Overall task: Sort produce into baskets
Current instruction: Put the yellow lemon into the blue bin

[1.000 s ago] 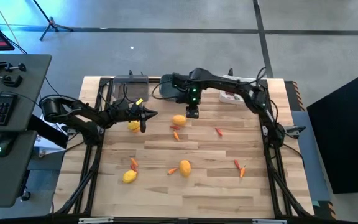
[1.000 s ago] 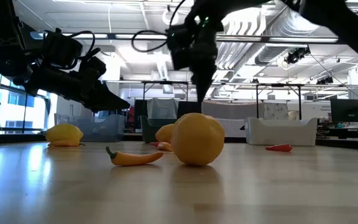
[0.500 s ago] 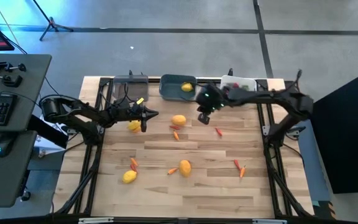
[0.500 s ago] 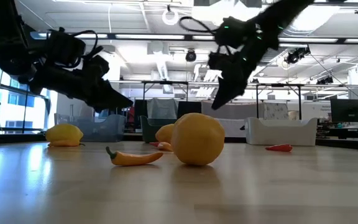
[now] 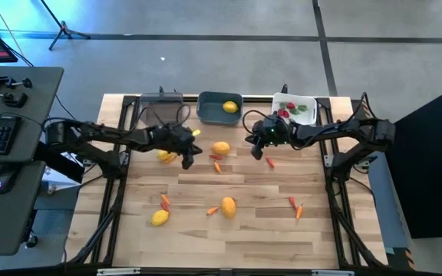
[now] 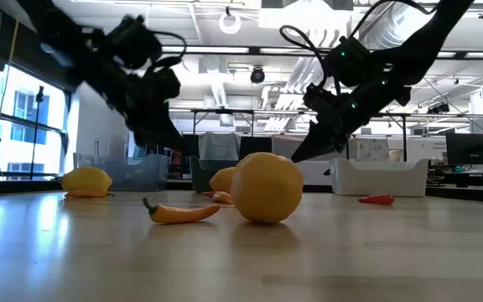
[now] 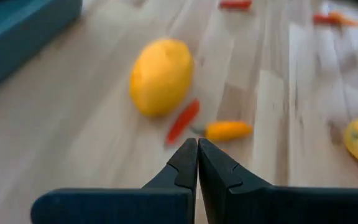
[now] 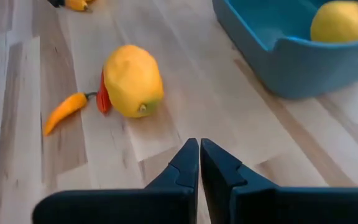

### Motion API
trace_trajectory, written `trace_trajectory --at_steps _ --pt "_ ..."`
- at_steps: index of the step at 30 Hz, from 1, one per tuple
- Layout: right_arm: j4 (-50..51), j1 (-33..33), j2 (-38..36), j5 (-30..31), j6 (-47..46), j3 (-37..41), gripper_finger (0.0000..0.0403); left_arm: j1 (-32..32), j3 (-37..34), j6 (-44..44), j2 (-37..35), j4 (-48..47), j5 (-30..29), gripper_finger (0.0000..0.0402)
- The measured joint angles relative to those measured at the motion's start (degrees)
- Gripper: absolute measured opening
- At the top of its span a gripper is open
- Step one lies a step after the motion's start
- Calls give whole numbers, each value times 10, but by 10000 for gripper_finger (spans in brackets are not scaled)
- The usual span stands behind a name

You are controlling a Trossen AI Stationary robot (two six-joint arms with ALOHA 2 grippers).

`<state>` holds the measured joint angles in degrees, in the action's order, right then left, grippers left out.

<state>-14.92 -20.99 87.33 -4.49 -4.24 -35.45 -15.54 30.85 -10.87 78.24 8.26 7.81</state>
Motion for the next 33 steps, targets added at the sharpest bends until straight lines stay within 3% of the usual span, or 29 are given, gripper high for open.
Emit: trace_trajectory --at_steps 8,14,20,29,33 --pt "4 0 0 0 102 0 7 115 116 -181 -61 -351 -56 0" --pt "-3 0 0 0 155 0 7 231 188 -336 -78 -523 -86 1" --pt "-6 0 0 0 170 0 7 342 217 -460 -76 -549 -47 36" --pt "-8 0 1 0 168 0 7 456 219 -612 -18 -548 -27 156" --pt "-8 0 1 0 161 0 7 477 219 -656 20 -548 22 205"
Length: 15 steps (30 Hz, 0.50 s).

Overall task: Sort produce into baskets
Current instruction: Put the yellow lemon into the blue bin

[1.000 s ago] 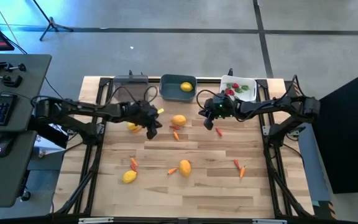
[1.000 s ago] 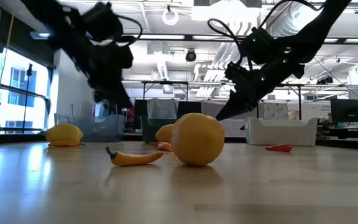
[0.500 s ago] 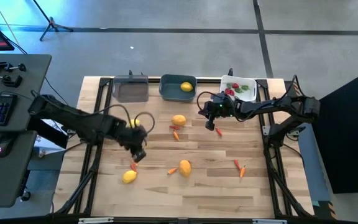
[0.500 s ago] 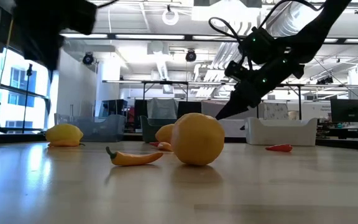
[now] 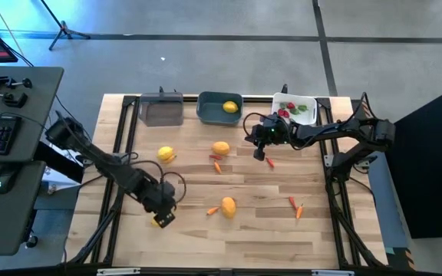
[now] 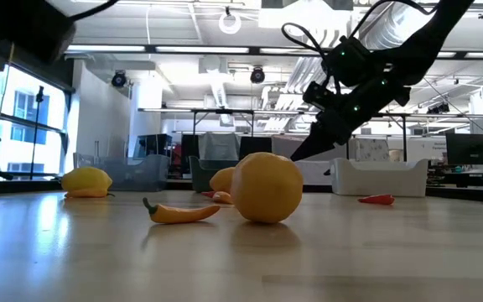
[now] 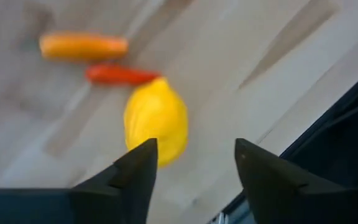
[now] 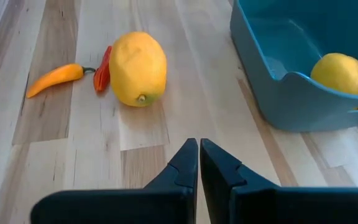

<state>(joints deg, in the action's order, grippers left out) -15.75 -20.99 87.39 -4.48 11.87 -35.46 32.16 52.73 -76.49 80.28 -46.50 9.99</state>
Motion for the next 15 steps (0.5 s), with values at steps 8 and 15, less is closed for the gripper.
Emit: trace_trajectory --at_steps 8,15 --pt "0 0 0 0 -28 0 7 18 0 -31 62 0 24 265" --pt "4 0 0 -1 -30 0 7 24 0 -50 110 -2 15 271"
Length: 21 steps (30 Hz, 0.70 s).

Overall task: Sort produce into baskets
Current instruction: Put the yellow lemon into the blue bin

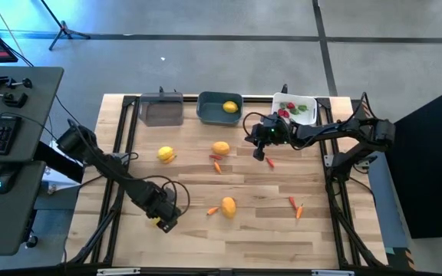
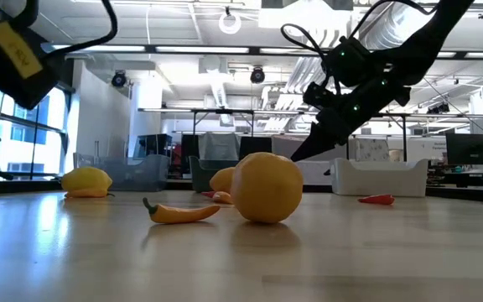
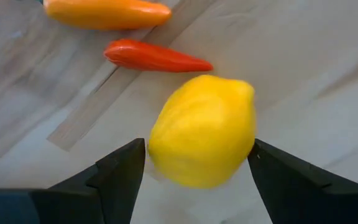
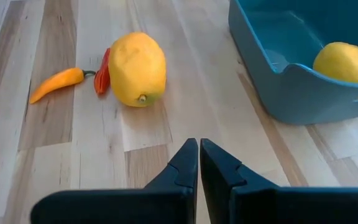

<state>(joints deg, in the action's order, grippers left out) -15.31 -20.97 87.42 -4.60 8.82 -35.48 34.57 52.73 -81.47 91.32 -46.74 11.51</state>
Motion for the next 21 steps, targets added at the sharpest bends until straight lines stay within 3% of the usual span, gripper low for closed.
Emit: trace_trajectory --at_steps 6,13,16,21 --pt "0 0 0 -1 1 0 7 0 0 4 18 1 0 258" --pt "0 0 0 -1 2 0 7 -15 0 45 -3 0 0 162" --pt "0 0 0 -1 2 0 7 -49 0 84 -28 0 -3 133" --pt "0 0 0 -1 2 0 7 -159 0 194 -87 -21 -44 131"
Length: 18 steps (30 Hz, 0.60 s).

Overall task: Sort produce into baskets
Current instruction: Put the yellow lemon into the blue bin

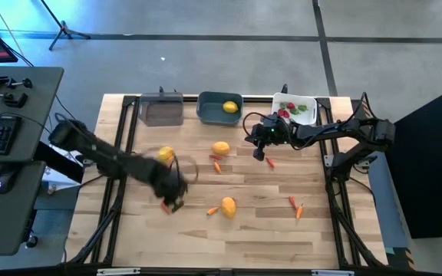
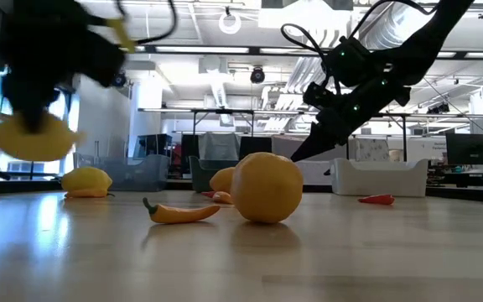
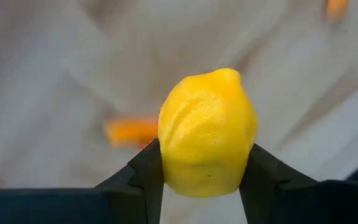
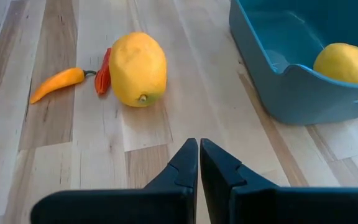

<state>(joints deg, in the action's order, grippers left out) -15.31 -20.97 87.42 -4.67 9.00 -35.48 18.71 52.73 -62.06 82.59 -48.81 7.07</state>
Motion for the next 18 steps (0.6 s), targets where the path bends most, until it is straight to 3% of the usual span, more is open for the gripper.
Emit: trace_trajectory --at_steps 8,13,18 --pt "-4 0 0 0 -2 0 7 -291 6 297 -38 55 -38 130" --pt "-5 0 0 0 -16 0 7 -427 66 527 22 114 -40 129" --pt "-7 0 0 2 -43 0 7 -506 179 706 121 124 -54 129"
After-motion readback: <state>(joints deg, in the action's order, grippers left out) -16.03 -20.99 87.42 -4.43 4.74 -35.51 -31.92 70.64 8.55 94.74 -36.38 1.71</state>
